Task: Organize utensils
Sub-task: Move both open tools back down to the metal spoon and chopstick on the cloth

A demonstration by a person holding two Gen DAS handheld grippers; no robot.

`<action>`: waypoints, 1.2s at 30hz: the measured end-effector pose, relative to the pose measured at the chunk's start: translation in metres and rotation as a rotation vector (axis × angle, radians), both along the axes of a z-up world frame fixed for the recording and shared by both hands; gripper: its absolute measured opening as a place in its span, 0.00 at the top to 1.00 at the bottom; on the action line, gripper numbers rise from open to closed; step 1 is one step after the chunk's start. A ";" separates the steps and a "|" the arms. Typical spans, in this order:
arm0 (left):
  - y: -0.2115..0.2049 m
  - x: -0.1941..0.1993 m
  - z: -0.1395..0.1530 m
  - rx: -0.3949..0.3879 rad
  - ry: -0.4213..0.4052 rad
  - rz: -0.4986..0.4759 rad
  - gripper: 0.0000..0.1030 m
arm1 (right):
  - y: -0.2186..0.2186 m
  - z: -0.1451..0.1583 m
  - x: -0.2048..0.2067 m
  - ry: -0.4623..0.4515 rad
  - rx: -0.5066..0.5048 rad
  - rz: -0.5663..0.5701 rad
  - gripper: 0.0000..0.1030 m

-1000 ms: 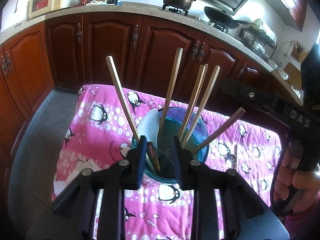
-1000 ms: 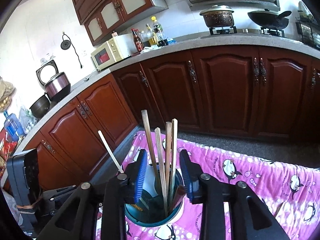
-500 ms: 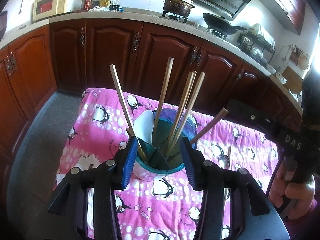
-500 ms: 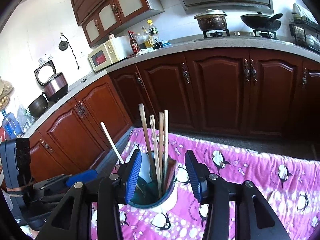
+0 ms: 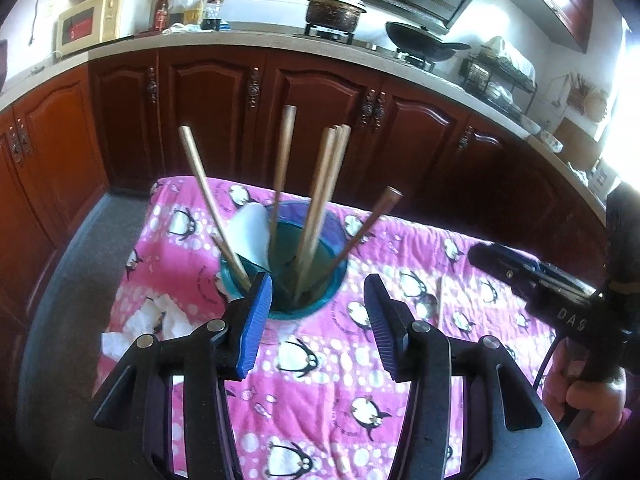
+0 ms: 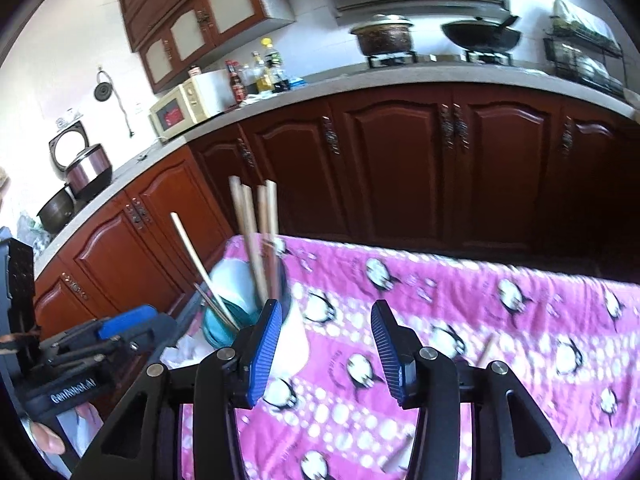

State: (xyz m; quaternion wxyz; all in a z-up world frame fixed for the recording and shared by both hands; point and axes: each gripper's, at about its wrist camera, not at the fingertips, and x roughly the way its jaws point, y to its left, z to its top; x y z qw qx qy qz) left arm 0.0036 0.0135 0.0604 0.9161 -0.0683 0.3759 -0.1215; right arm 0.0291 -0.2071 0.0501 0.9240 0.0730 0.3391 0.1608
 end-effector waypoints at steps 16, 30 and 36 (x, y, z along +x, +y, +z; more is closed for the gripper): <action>-0.074 -0.015 -0.031 -0.019 0.081 -0.158 0.52 | -0.121 -0.075 -0.036 0.183 -0.040 -0.225 0.48; -0.142 0.039 -0.104 -0.048 0.227 -0.292 0.52 | -0.156 -0.120 -0.024 0.290 0.052 -0.258 0.48; -0.179 0.083 -0.138 -0.005 0.257 -0.371 0.55 | -0.173 -0.127 -0.024 0.304 0.071 -0.270 0.48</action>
